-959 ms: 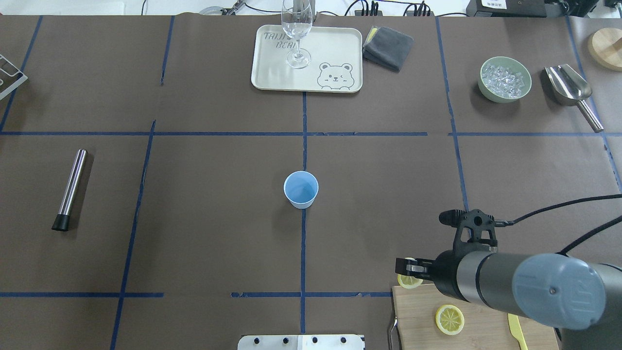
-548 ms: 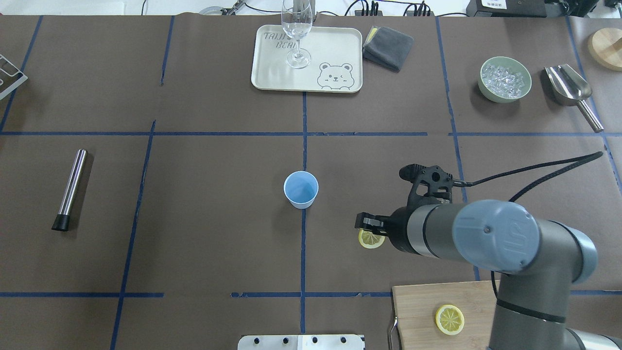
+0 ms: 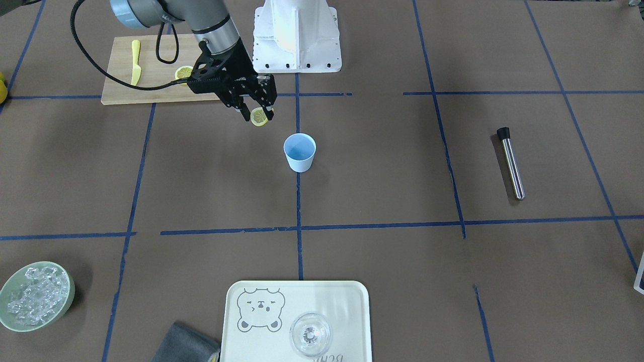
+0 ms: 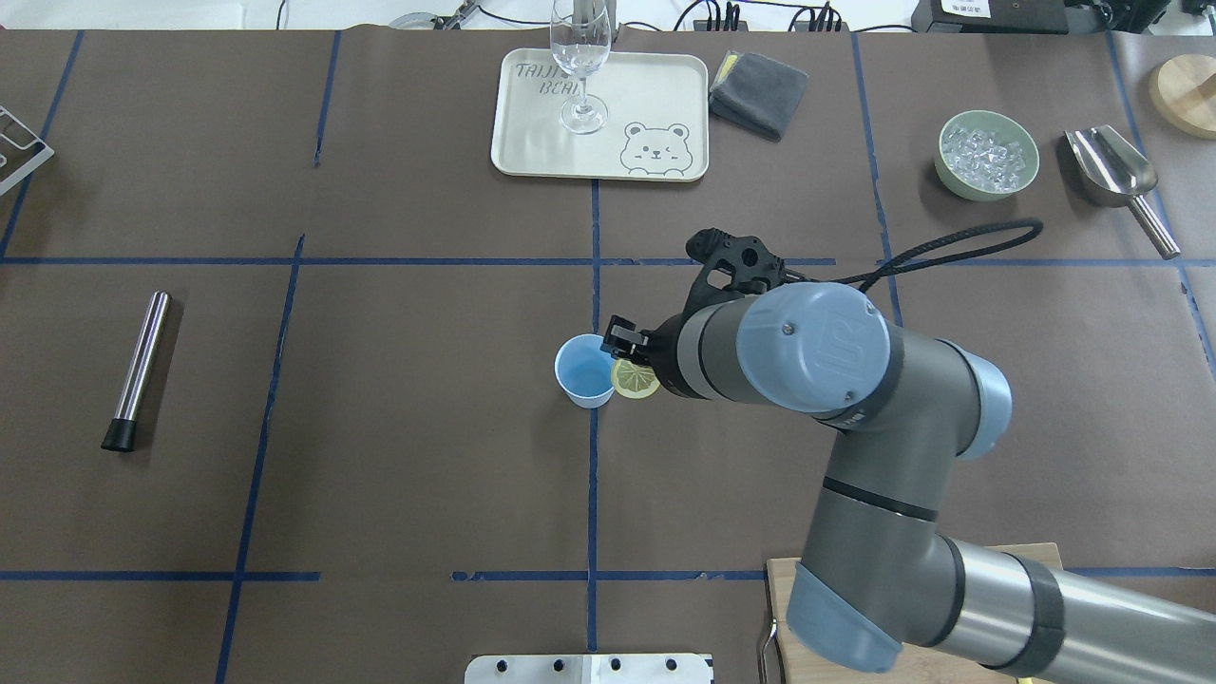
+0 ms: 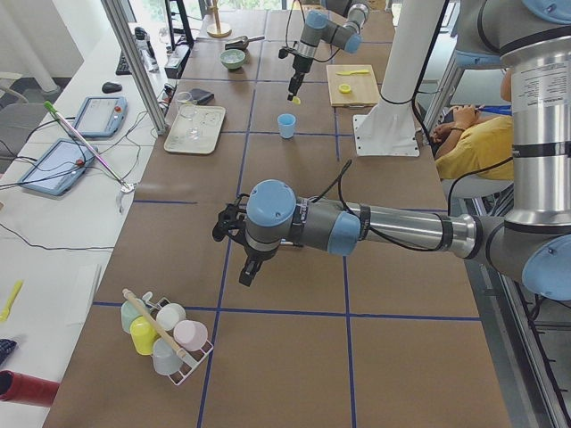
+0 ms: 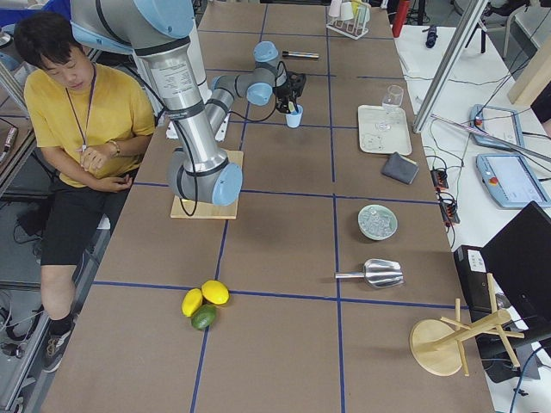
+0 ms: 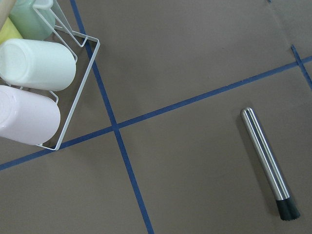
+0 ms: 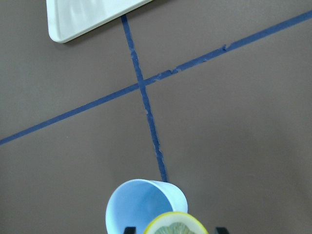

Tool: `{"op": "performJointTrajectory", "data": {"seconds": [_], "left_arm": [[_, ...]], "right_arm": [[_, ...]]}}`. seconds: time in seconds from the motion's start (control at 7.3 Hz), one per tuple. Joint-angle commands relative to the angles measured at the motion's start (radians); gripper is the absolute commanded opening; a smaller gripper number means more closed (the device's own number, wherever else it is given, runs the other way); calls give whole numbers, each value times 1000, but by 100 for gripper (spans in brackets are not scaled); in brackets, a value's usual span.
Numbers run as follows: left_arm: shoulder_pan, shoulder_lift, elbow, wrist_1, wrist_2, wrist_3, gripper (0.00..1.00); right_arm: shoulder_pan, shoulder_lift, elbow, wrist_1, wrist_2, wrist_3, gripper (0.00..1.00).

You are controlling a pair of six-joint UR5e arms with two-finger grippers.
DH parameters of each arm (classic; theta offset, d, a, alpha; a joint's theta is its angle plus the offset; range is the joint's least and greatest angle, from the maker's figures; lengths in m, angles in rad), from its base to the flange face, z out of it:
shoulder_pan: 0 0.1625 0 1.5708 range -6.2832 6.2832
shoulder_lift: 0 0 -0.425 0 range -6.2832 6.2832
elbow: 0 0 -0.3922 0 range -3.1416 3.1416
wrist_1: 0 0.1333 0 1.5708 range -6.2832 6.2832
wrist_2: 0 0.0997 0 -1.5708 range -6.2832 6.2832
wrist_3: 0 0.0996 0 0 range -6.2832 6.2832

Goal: Squeeze lemon into cup
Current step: 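Lower the lemon slice into the blue cup and open the right gripper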

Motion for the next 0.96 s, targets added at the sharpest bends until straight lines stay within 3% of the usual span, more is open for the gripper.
{"op": "performJointTrajectory", "data": {"seconds": [0.0,0.82], "left_arm": [[-1,7,-6,0,0,0,100],[1,7,-6,0,0,0,100]], "right_arm": [[15,114,-148,16,0,10,61],[-6,109,-161,16,2,12,67]]}}
